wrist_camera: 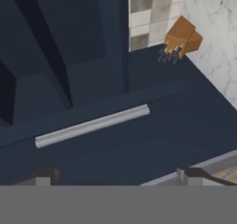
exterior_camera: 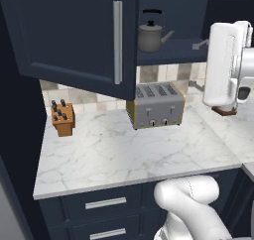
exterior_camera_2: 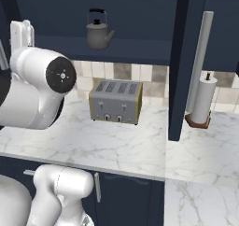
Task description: Open the cabinet, pick the kettle from the cabinet, and place it in the sink.
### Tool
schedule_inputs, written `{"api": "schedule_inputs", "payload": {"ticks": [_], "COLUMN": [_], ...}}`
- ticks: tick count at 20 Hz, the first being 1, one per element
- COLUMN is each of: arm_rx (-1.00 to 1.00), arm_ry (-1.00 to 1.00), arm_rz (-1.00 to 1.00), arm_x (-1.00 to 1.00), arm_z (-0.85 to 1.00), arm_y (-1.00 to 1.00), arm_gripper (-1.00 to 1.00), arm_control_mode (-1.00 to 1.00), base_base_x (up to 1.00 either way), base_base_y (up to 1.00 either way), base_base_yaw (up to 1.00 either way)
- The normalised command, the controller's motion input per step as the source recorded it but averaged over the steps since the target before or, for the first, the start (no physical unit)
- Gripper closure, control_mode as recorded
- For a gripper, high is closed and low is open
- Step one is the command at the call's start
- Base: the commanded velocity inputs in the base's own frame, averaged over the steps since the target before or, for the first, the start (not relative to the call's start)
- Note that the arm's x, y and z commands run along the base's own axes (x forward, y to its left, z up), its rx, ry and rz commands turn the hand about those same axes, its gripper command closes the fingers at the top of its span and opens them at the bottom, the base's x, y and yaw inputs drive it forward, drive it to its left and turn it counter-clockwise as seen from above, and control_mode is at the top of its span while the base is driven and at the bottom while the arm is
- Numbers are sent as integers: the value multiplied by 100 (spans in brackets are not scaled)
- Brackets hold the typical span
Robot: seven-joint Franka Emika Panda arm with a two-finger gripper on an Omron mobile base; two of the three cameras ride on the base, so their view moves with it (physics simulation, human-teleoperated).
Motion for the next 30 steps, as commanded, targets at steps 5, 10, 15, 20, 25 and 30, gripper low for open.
{"api": "schedule_inputs", "payload": {"ticks": [5, 10, 15, 20, 25, 30], "arm_rx": [0, 0, 0, 0, 0, 0], "arm_ry": [0, 0, 0, 0, 0, 0], "arm_rz": [2, 5, 7, 7, 7, 7], "arm_x": [34, 30, 28, 19, 28, 27], "arm_z": [0, -2, -5, -9, -6, 0], "arm_y": [1, 4, 8, 10, 6, 5], "arm_gripper": [-100, -100, -100, -100, -100, -100], "arm_control_mode": [-100, -100, -100, -100, -100, -100], "base_base_x": [0, 0, 0, 0, 0, 0], "base_base_y": [0, 0, 0, 0, 0, 0], "base_base_yaw": [0, 0, 0, 0, 0, 0]}}
